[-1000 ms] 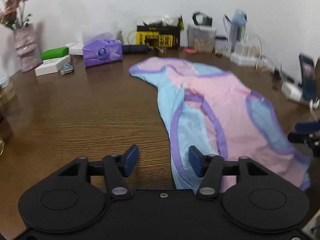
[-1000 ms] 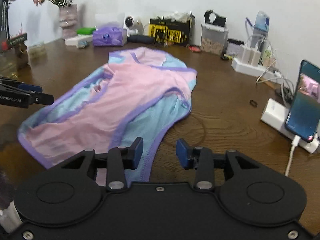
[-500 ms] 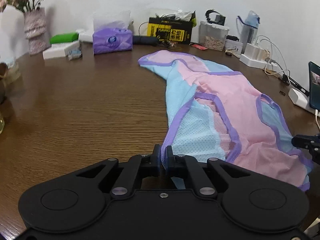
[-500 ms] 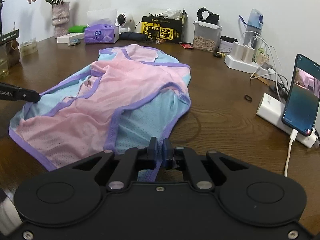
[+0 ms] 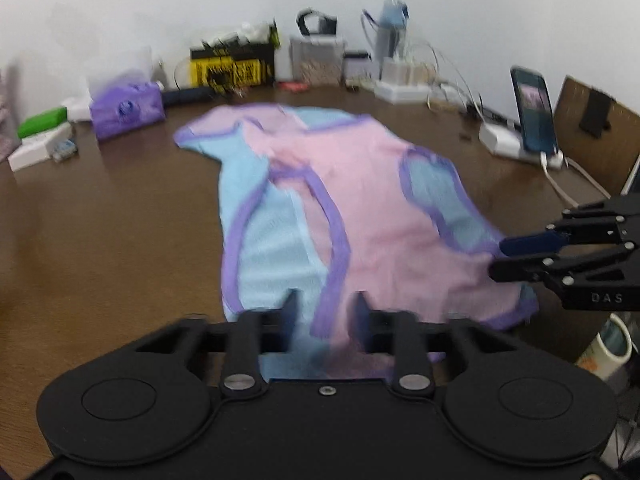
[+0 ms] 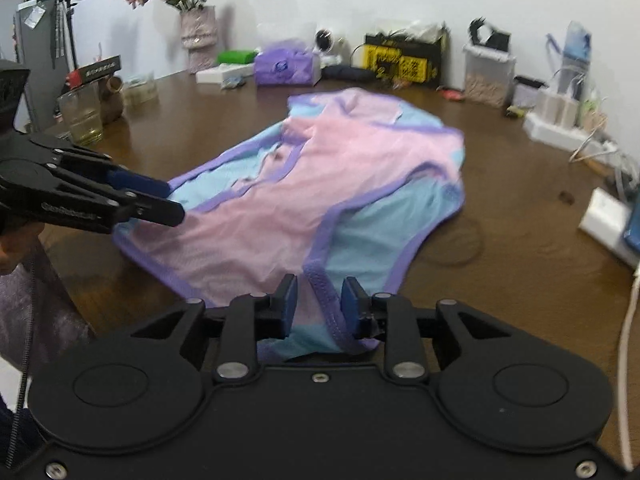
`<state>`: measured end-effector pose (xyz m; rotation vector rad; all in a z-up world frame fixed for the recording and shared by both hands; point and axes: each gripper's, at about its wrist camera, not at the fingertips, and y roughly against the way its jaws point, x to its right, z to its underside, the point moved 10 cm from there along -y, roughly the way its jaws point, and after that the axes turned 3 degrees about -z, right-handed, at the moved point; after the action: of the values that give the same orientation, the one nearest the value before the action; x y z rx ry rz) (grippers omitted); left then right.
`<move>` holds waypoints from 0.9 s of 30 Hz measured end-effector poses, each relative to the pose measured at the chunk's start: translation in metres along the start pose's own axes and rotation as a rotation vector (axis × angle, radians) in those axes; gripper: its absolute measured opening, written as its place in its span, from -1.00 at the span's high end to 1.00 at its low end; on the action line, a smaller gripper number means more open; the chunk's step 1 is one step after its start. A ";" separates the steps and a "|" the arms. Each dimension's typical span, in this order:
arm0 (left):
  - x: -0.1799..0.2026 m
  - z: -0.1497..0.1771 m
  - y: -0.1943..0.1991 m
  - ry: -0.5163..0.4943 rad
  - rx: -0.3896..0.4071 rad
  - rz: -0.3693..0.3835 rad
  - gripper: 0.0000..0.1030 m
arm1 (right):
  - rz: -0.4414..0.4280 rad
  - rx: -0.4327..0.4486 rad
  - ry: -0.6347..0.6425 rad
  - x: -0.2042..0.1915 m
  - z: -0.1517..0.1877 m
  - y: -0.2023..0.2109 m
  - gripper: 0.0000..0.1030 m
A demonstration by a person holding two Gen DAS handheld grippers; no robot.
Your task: Fold clothes
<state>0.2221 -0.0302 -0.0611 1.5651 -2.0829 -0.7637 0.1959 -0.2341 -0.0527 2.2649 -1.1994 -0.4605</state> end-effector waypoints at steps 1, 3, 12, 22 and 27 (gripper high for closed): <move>-0.005 -0.001 0.002 0.026 0.010 0.002 0.95 | 0.000 0.000 -0.001 0.000 0.000 -0.001 0.83; -0.013 -0.006 0.007 0.065 0.045 0.000 0.99 | 0.036 0.046 -0.013 0.005 -0.006 0.007 0.85; -0.019 -0.038 0.002 0.055 0.138 -0.070 0.95 | 0.153 0.079 -0.002 0.018 -0.024 -0.001 0.84; 0.002 -0.010 -0.005 0.004 -0.030 0.072 0.76 | 0.147 0.057 -0.018 0.020 -0.010 0.001 0.37; 0.005 -0.011 -0.015 -0.008 -0.029 0.075 1.00 | 0.117 0.041 -0.009 0.014 -0.007 -0.007 0.39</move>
<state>0.2384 -0.0403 -0.0618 1.4625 -2.1135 -0.7712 0.2116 -0.2407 -0.0518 2.2139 -1.3487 -0.4062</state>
